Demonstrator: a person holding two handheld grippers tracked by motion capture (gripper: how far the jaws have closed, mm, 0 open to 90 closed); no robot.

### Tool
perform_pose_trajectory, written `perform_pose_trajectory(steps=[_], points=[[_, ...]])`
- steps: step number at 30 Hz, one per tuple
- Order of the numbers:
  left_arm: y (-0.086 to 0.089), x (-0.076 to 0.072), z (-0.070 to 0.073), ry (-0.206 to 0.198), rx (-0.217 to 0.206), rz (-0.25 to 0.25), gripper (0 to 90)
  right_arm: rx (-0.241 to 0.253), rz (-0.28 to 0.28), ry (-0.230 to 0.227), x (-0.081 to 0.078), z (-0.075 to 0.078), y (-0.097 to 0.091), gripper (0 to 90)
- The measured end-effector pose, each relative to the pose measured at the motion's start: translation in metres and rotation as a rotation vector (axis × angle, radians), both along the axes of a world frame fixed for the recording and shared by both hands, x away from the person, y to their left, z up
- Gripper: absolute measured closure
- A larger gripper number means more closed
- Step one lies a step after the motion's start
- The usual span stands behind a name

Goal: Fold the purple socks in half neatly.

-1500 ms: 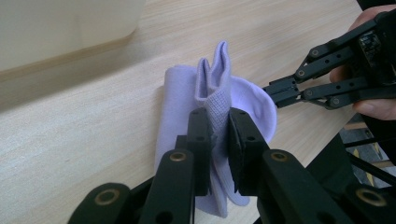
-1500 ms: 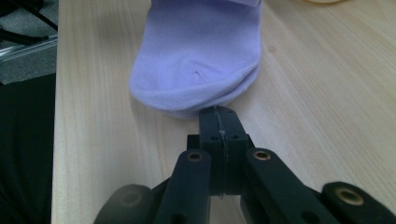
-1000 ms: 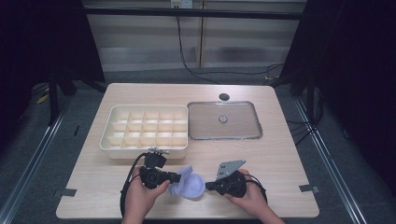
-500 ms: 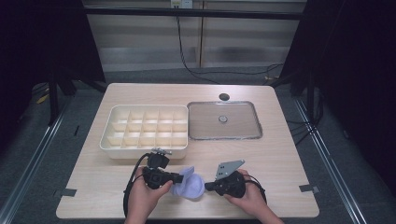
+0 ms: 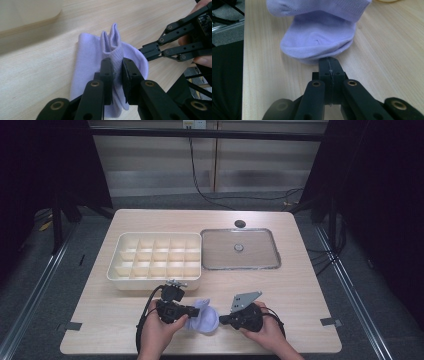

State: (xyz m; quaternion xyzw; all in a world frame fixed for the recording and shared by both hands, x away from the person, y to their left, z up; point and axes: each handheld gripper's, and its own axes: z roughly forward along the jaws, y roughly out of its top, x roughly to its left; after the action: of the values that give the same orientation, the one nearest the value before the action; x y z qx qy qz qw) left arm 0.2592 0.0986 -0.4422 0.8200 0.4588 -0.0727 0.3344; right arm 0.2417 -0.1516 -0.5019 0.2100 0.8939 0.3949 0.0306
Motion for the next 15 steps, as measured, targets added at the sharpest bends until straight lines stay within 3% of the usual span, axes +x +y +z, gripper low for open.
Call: perform_pose_trajectory(steps=[15], points=[[-0.015,-0.004,-0.004,0.003,0.031,-0.047,79.4,-0.004,0.003,-0.007,0.000,0.000,0.000,90.0]])
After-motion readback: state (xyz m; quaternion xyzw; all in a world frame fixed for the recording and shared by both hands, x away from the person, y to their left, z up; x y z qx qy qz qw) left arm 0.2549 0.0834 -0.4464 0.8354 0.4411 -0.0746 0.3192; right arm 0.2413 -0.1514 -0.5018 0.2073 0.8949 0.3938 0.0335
